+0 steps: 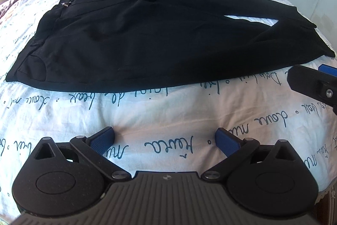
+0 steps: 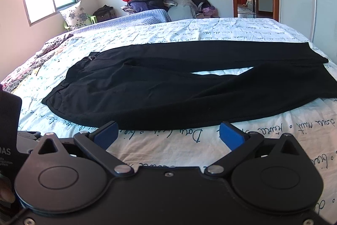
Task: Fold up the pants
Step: 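Move both grippers toward the waistband of the black pants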
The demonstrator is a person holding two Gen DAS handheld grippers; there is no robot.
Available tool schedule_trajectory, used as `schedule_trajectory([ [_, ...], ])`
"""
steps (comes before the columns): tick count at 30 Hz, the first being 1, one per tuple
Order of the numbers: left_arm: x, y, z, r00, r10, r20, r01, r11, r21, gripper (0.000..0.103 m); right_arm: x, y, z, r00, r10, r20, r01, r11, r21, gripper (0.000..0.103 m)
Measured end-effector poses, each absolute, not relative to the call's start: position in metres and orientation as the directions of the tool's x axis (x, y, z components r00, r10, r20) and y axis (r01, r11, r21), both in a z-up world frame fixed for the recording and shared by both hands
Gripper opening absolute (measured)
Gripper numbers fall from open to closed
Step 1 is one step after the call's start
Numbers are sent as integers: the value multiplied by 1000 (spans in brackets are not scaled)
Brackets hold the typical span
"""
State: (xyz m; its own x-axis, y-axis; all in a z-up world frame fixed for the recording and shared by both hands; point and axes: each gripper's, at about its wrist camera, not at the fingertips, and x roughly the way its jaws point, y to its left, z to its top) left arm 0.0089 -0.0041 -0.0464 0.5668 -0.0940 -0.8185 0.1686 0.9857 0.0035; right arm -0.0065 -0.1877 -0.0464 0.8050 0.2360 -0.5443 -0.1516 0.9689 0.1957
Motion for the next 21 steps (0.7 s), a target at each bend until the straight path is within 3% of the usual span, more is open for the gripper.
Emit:
schedule_trajectory([
  [8, -8, -10, -50, 652, -87, -753, 175, 984, 37, 103, -11, -183, -52, 795, 223, -564, -139, 972, 188, 103],
  [21, 6, -6, -37, 625, -97, -775, 178, 984, 20, 103, -10, -192, -56, 780, 211, -589, -93, 970, 224, 103],
])
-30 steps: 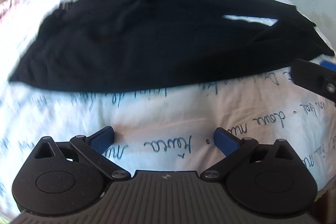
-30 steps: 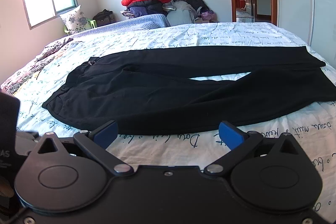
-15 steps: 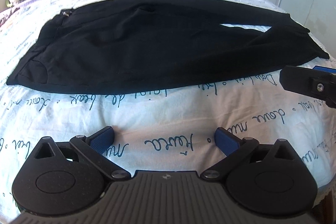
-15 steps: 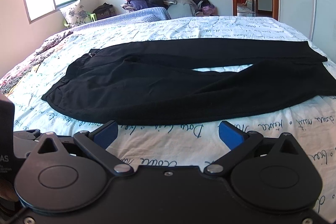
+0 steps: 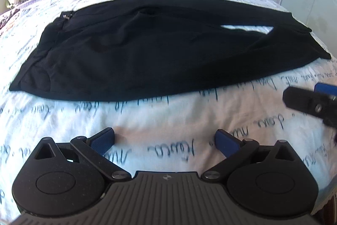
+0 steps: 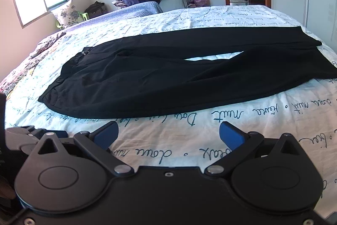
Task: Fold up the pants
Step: 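Move both grippers toward the waistband of the black pants, then lower both open grippers onto the black pants near the waistband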
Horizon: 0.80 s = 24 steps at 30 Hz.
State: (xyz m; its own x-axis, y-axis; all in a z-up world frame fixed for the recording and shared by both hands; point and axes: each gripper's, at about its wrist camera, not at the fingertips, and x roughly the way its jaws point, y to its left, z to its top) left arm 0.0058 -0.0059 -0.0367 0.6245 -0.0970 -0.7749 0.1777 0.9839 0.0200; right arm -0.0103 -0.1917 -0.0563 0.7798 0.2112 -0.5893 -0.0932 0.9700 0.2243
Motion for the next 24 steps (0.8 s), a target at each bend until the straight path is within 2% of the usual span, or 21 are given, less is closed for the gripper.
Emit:
schedule_trajectory([
  [12, 72, -1, 0, 707, -38, -706, 111, 992, 58, 102, 64, -171, -36, 782, 181, -597, -121, 983, 139, 103],
  [18, 110, 9, 4, 711, -15, -703, 72, 996, 52, 102, 111, -163, -32, 763, 150, -629, -68, 986, 153, 103],
  [24, 138, 22, 5, 726, 18, -687, 47, 996, 76, 102, 140, -158, -21, 780, 141, -609, -87, 989, 118, 103],
])
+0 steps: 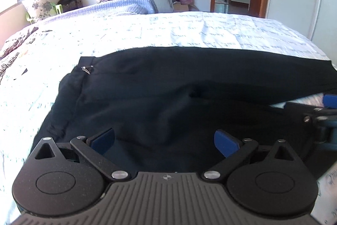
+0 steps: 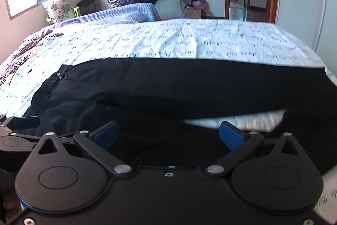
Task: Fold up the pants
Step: 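Lower both open grippers onto the black pants near the waistband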
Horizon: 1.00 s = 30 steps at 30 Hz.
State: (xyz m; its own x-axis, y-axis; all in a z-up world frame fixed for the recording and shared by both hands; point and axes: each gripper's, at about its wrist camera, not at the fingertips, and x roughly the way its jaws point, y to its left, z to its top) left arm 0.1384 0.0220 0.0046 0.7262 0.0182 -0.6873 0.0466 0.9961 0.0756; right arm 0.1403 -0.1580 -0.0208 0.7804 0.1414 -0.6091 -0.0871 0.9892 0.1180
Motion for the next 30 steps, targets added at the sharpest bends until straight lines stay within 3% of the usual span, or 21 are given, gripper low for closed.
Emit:
schedule_trajectory([
  [14, 168, 50, 1, 717, 10, -697, 26, 999, 41, 102, 169, -147, -17, 783, 131, -608, -118, 991, 62, 103],
  [30, 174, 51, -7, 707, -4, -708, 42, 998, 36, 102, 174, -140, -22, 773, 153, -615, -123, 988, 92, 103],
])
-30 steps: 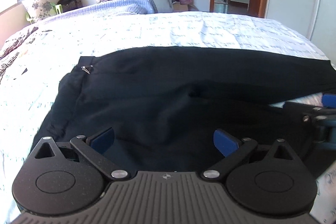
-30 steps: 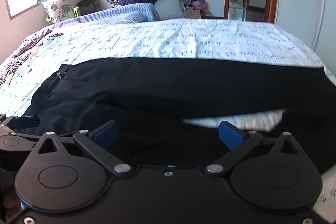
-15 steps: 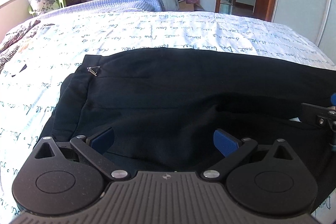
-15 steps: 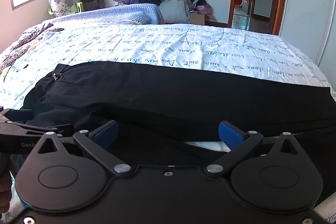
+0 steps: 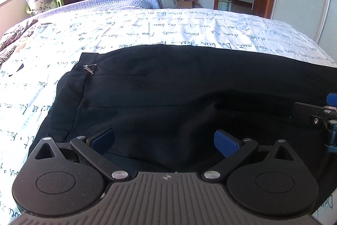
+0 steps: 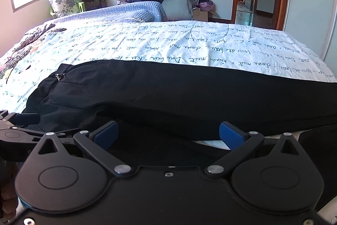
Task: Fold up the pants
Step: 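Lower both open grippers onto the black pants near the waistband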
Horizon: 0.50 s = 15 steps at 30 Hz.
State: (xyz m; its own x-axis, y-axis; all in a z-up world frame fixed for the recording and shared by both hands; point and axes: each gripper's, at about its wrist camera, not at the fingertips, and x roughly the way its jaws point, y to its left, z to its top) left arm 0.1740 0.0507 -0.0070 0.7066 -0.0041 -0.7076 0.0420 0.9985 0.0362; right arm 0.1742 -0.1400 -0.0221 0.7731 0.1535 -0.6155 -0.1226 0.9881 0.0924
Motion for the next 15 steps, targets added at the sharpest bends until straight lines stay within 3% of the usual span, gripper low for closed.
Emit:
schedule_trajectory([
  [15, 173, 50, -6, 711, 0, -703, 47, 998, 47, 102, 175, -139, -23, 769, 152, -621, -117, 988, 97, 103],
])
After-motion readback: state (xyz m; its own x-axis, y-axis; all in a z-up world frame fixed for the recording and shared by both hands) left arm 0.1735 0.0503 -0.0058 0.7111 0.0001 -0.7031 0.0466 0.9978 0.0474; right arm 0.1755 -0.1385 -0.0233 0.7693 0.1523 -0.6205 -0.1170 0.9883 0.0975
